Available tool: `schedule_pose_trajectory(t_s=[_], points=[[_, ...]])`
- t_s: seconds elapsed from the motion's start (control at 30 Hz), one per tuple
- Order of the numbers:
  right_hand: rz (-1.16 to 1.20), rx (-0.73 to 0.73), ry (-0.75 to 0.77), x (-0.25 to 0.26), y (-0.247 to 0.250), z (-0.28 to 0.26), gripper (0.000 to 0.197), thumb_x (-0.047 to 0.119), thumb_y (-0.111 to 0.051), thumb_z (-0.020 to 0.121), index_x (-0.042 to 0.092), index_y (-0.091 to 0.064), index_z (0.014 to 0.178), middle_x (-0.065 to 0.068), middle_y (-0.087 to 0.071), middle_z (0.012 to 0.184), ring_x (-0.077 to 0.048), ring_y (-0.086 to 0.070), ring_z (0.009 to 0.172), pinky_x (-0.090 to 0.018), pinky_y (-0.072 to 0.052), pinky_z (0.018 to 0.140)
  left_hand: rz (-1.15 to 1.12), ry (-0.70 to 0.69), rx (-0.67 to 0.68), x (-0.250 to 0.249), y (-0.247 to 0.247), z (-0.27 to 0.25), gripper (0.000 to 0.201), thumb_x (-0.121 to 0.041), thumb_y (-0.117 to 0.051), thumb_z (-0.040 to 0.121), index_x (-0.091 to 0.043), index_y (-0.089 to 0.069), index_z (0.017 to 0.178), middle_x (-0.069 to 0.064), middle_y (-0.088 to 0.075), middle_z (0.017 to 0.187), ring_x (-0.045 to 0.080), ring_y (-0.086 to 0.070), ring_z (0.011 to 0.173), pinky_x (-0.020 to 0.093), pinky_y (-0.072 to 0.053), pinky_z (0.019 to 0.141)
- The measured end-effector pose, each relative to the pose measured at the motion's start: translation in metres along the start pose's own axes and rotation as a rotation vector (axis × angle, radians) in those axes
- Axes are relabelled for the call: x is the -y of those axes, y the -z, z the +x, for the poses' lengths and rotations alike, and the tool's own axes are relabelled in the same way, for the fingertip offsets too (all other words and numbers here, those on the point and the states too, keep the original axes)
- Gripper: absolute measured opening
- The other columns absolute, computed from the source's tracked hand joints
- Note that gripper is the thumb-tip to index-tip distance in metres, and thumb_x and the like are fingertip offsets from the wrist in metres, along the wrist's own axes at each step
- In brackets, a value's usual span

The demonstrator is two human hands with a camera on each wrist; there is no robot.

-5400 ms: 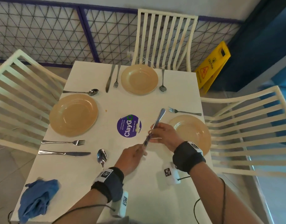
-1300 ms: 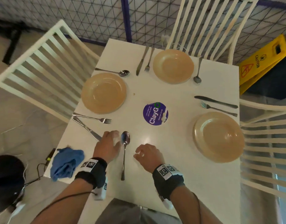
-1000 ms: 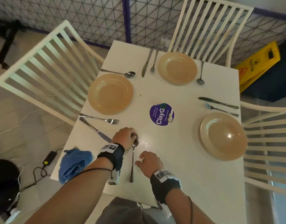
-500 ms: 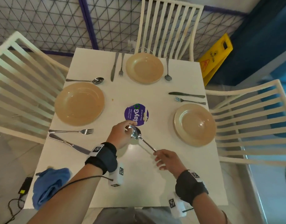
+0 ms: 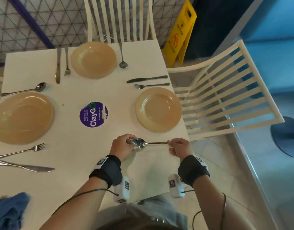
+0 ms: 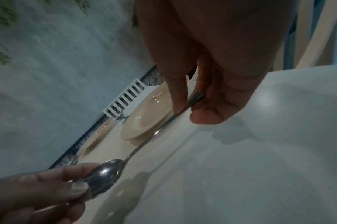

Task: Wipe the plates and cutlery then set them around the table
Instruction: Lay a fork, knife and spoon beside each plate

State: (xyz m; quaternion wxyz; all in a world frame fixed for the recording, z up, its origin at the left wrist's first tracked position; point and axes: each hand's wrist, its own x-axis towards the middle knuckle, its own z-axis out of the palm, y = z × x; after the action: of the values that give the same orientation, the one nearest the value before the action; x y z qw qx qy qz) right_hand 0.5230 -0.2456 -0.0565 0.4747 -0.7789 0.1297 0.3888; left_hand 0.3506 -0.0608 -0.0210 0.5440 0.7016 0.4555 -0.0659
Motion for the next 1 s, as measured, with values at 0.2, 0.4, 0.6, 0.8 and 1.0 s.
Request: schedule_pose_trajectory(t_s=[0.2,0.4,0.6,0.8,1.0], points=[[-0.261,-0.094,0.138,0.003,0.029,0.037,0.022,0.019,-0.085,0.077,0.019,-0.064,0.083,-0.006,-0.070,0.080,-0.023,-0.062,0.065,-0.039,-0.059,0.072,-0.007,0.078,-0.057,-0.016,-0.046,0.015,0.031,-0.002,-0.060,0.084,-0.030,-0.072,0.092,0.000,-0.075,0.083,0.019,-0.072,0.074,0.038,-0.060,0.088],[-0.455,-0.131,0.229,0.009,0.042,0.053,0.033,0.024,-0.085,0.075,0.012,-0.070,0.102,-0.007,-0.071,0.092,-0.022,-0.066,0.087,-0.022,-0.043,0.073,-0.054,0.132,-0.108,-0.017,-0.070,0.021,0.030,-0.001,-0.060,0.087,-0.027,-0.072,0.093,-0.003,-0.073,0.082,0.015,-0.067,0.061,0.041,-0.061,0.088],[-0.502,-0.153,0.291,0.006,0.044,0.059,0.035,0.027,-0.084,0.074,0.014,-0.070,0.103,-0.007,-0.060,0.107,-0.024,-0.060,0.096,-0.029,-0.047,0.083,-0.084,0.141,-0.141,-0.013,-0.082,0.023,0.031,0.000,-0.060,0.087,-0.028,-0.073,0.091,-0.005,-0.072,0.078,0.019,-0.070,0.065,0.045,-0.060,0.090],[-0.521,-0.166,0.311,0.004,0.047,0.059,0.035,0.029,-0.083,0.076,0.016,-0.069,0.105,-0.004,-0.058,0.111,-0.023,-0.061,0.101,-0.035,-0.049,0.091,-0.109,0.161,-0.160,-0.011,-0.084,0.027,0.034,-0.002,-0.061,0.087,-0.034,-0.072,0.084,0.001,-0.075,0.078,0.026,-0.074,0.083,0.046,-0.058,0.093],[-0.414,-0.141,0.337,-0.002,0.053,0.061,0.025,0.017,-0.071,0.087,0.015,-0.067,0.112,-0.003,-0.056,0.114,-0.021,-0.061,0.094,-0.034,-0.052,0.090,-0.123,0.149,-0.161,-0.011,-0.088,0.026,0.033,0.000,-0.060,0.087,-0.031,-0.073,0.089,0.003,-0.075,0.079,0.026,-0.074,0.080,0.044,-0.059,0.092]])
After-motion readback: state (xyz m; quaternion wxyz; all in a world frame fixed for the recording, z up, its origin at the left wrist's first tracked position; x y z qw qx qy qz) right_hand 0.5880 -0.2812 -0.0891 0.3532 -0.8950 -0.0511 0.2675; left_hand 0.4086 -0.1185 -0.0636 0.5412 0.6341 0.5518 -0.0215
